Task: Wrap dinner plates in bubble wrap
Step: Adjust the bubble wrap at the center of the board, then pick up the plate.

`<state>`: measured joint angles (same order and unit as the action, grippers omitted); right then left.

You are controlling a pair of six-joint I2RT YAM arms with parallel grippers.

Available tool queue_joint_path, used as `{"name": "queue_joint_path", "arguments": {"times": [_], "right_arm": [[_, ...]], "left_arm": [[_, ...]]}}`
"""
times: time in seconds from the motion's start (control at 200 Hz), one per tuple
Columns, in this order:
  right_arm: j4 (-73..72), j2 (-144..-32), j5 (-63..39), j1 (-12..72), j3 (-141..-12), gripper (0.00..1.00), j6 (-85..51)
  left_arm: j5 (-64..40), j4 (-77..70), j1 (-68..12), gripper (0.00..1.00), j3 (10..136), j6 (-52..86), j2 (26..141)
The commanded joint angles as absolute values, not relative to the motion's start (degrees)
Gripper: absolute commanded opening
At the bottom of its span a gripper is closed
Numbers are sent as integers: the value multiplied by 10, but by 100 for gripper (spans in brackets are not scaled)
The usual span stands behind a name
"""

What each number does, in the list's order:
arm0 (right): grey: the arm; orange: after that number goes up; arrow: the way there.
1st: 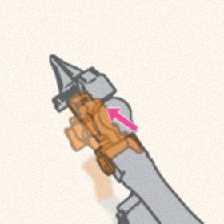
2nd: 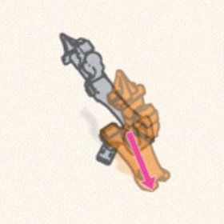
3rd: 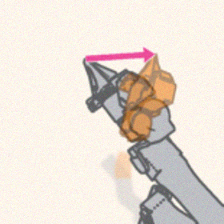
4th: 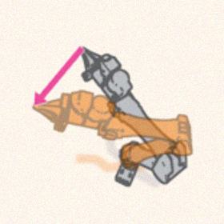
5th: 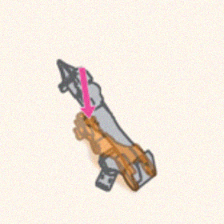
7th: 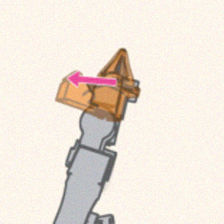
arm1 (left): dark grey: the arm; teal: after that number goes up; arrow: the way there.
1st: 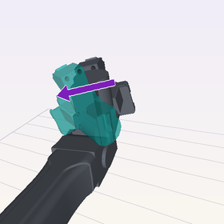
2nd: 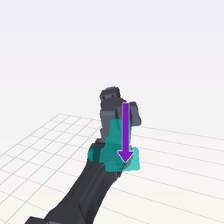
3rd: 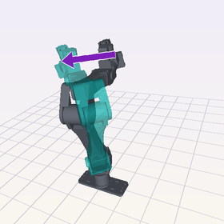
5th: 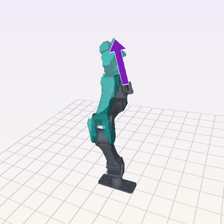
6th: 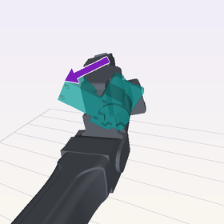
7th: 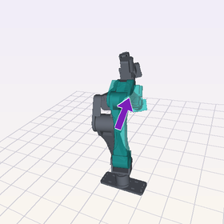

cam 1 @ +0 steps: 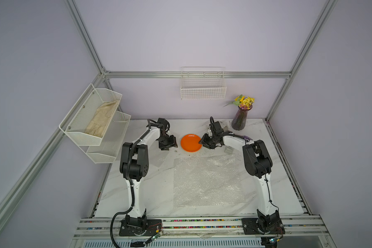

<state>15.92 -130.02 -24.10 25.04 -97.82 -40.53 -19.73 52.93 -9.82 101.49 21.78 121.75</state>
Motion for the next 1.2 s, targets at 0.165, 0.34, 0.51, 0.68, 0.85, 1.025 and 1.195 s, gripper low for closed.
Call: {"name": "queue_joint_path", "arguments": {"times": [0.165, 0.34, 0.51, 0.68, 0.85, 1.025, 1.195], "right_arm": [[197, -1320, -215, 247, -1004, 31, -385], [197, -1287, -192, 244, -985, 38, -376], [205, -1278, -189, 243, -986, 38, -373], [227, -1280, -175, 243, -989, 32, -366], [240, -1303, -175, 243, -1007, 24, -364], [278, -1337, -173, 248, -1037, 24, -350], [293, -1357, -173, 256, -1055, 21, -344]], "left_arm": [[-282, 499, -104, 64, 1166, 224, 1290], [-283, 498, -108, 64, 1199, 220, 1326], [-277, 498, -113, 64, 1213, 216, 1343], [-279, 498, -113, 63, 1215, 212, 1348], [-287, 498, -114, 63, 1215, 207, 1351], [-295, 499, -118, 60, 1214, 197, 1360], [-298, 500, -123, 47, 1213, 189, 1363]]}}
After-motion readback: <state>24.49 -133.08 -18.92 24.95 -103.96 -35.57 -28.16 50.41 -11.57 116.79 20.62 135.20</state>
